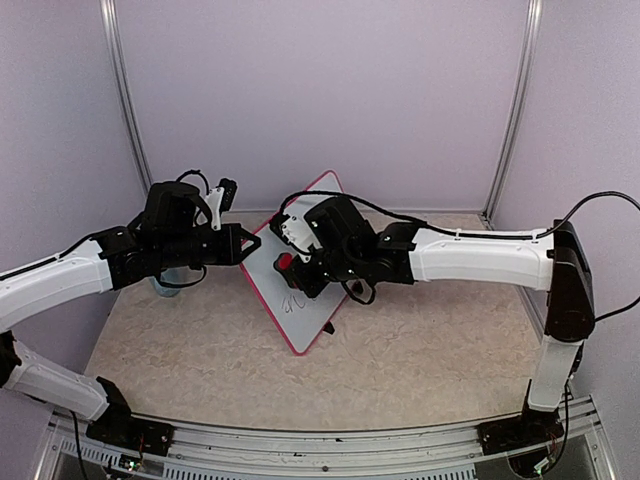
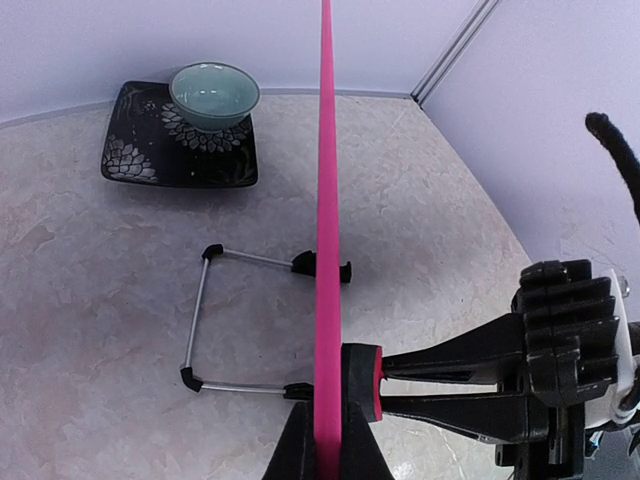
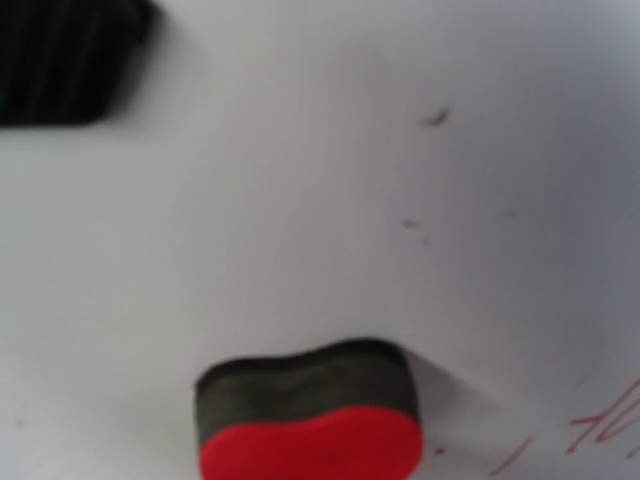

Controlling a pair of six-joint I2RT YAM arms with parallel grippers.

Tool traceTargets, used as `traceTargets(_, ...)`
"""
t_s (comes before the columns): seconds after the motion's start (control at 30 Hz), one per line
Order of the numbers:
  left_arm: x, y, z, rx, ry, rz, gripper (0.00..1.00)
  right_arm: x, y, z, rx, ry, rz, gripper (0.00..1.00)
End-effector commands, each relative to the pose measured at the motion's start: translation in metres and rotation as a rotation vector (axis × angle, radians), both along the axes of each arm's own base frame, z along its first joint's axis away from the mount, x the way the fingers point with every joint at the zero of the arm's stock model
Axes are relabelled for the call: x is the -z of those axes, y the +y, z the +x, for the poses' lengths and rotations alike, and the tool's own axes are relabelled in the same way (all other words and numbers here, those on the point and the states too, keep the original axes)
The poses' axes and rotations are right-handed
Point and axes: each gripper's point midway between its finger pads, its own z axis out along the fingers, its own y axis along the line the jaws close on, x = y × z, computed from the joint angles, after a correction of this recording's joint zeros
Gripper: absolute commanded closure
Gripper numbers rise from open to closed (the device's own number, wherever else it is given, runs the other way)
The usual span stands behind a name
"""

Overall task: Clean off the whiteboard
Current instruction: Erase the whiteboard at the center of the board.

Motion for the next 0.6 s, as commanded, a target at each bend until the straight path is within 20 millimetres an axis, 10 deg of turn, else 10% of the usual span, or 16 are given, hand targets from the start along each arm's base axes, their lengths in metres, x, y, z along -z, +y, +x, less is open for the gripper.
traceTargets(0.0,0.010,-0.017,-0.019,0.094,0.043,-0.021,1.00,-0.010,0.011,0.014,0.008,-0.053,0.063,1.00)
traceTargets(0.37,0.006,-0.017,-0.019,0.097,0.035,-0.020,1.00,0.066,-0.028,-0.001,0.053,0.073,-0.017,1.00)
traceTargets(0.57,0.009,-0.020,-0.018,0.102,0.043,-0.027,1.00,0.043,-0.019,0.003,0.035,0.047,0.022,1.00)
